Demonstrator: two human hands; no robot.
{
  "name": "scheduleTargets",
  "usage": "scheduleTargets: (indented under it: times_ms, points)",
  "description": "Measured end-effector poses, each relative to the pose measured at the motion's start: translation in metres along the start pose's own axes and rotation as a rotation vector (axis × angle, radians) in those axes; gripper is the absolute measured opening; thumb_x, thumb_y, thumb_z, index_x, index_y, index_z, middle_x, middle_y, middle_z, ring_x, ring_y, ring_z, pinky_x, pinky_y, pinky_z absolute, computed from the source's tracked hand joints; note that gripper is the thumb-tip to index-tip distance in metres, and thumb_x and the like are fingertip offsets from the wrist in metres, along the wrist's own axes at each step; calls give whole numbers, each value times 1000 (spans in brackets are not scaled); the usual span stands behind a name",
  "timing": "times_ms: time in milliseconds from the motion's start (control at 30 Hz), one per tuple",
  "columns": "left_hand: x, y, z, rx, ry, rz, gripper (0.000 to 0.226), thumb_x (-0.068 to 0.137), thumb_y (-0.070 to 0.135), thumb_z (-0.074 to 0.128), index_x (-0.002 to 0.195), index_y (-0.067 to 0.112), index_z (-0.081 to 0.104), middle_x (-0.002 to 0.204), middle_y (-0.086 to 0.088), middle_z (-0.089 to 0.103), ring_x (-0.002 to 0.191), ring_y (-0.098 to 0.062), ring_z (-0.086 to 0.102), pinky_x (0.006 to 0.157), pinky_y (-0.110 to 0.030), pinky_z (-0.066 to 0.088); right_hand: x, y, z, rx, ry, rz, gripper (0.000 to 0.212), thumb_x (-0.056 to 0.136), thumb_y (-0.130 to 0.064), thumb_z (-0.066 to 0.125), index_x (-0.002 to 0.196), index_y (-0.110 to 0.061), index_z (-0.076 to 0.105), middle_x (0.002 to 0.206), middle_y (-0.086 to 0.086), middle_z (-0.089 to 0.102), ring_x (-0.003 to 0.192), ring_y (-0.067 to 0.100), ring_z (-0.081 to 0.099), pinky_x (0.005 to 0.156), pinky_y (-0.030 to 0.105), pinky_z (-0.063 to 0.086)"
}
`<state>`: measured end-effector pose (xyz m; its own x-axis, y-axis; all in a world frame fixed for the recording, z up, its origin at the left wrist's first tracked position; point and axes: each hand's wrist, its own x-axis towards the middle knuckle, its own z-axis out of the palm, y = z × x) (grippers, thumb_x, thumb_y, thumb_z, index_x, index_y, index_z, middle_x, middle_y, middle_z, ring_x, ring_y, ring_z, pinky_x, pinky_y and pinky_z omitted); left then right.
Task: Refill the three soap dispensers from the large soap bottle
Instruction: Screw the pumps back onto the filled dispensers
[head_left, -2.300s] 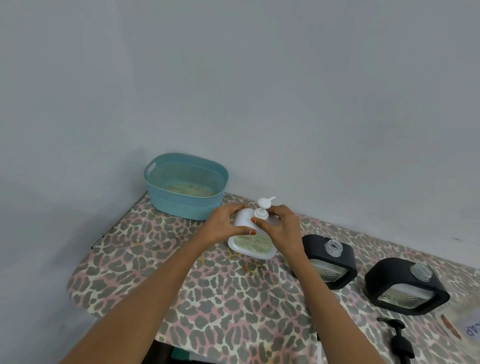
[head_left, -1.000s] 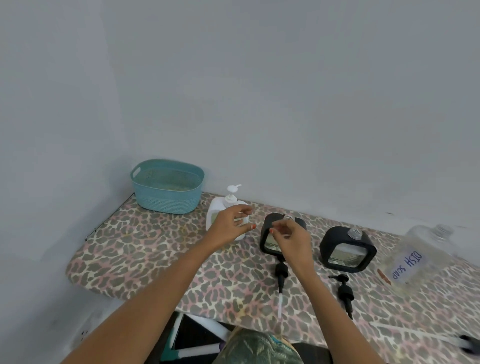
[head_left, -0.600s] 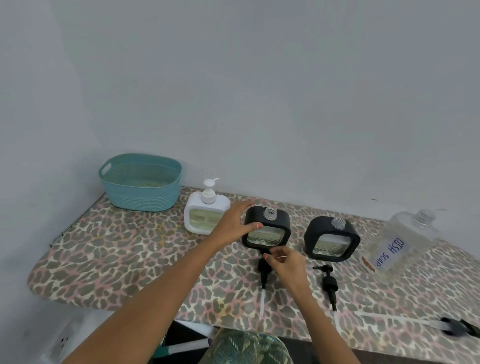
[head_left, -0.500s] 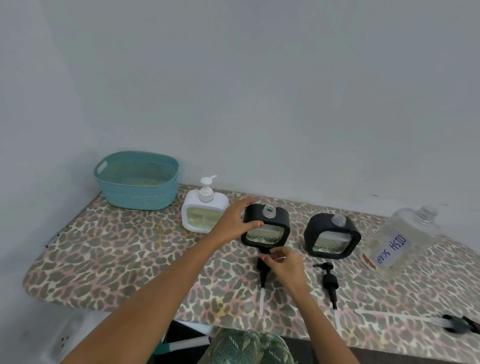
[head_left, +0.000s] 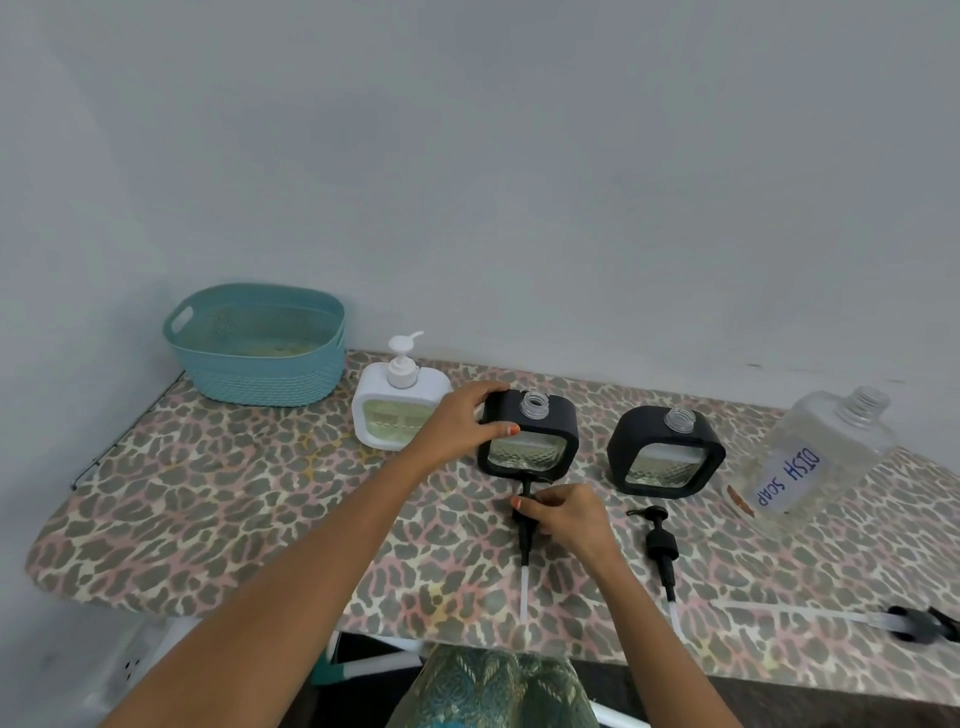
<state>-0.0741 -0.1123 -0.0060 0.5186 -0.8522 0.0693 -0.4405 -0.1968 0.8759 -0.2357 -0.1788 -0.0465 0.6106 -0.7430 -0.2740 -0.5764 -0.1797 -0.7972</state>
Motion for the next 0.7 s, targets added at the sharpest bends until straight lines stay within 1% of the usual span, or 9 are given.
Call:
scheduleTargets:
  times_ms: [67, 100, 167, 267, 333, 433, 567, 633, 700]
  points:
    - [1, 3, -2, -1, -10, -12, 59, 76, 17, 73, 130, 14, 48, 136, -6, 50, 129, -18, 44, 101, -26, 36, -4, -6, -9, 5, 32, -50, 22, 77, -28, 73, 79, -7, 71, 63, -3, 63, 52, 4, 52, 46, 7, 38]
    - [1, 4, -2, 5, -15, -16, 59, 76, 16, 73, 130, 14, 48, 136, -6, 50, 129, -18, 44, 100, -25, 35, -6, -10, -14, 13, 50, -66, 20, 76, -27, 73, 78, -8, 70, 62, -5, 62, 54, 4, 53, 47, 6, 38]
    - [2, 6, -3, 20, -24, -16, 60, 76, 16, 73, 130, 13, 47, 136, -6, 50, 129, -19, 44, 100, -24, 35, -7, -19, -26, 32, 80, -102, 25, 74, -28, 75, 82, -5, 71, 67, -1, 64, 60, 8, 57, 56, 12, 44]
    - [2, 7, -4, 29, -34, -18, 60, 76, 16, 73, 130, 12, 47, 137, -7, 49, 129, -20, 43, 101, -26, 35, -9, -33, -45, 95, 121, -161, 31, 72, -29, 76, 91, -5, 70, 82, 6, 69, 73, 13, 62, 67, 20, 49]
    - [2, 7, -4, 24, -40, -20, 60, 76, 16, 73, 129, 11, 47, 136, -7, 49, 129, -20, 43, 100, -25, 35, -10, -46, -58, 119, 164, -204, 31, 73, -30, 75, 93, -7, 70, 86, 6, 70, 76, 13, 64, 68, 18, 49]
    - [3, 7, -4, 13, -47, -28, 59, 76, 14, 73, 129, 12, 48, 135, -7, 50, 129, -19, 44, 101, -25, 35, -10, -71, -74, 166, 239, -280, 24, 75, -27, 74, 91, -11, 69, 85, 2, 69, 79, 12, 64, 69, 15, 48]
    - [4, 5, -4, 24, -49, -27, 60, 76, 14, 73, 130, 14, 47, 136, -5, 49, 128, -18, 44, 99, -23, 34, -4, -103, -86, 237, 364, -414, 20, 77, -22, 73, 94, -15, 67, 80, -7, 66, 73, -2, 61, 63, 4, 47]
    - [5, 4, -4, 30, -57, -25, 61, 76, 15, 73, 131, 15, 46, 137, -4, 48, 128, -17, 44, 99, -23, 33, 3, -115, -88, 262, 417, -476, 21, 78, -20, 72, 97, -14, 68, 81, -6, 66, 74, -3, 61, 66, 3, 47]
    - [5, 3, -5, 32, -62, -24, 61, 76, 15, 72, 132, 16, 46, 137, -4, 47, 128, -17, 44, 99, -22, 32, 10, -123, -87, 276, 467, -520, 22, 79, -19, 71, 99, -14, 67, 82, -5, 66, 76, 1, 62, 70, 4, 48]
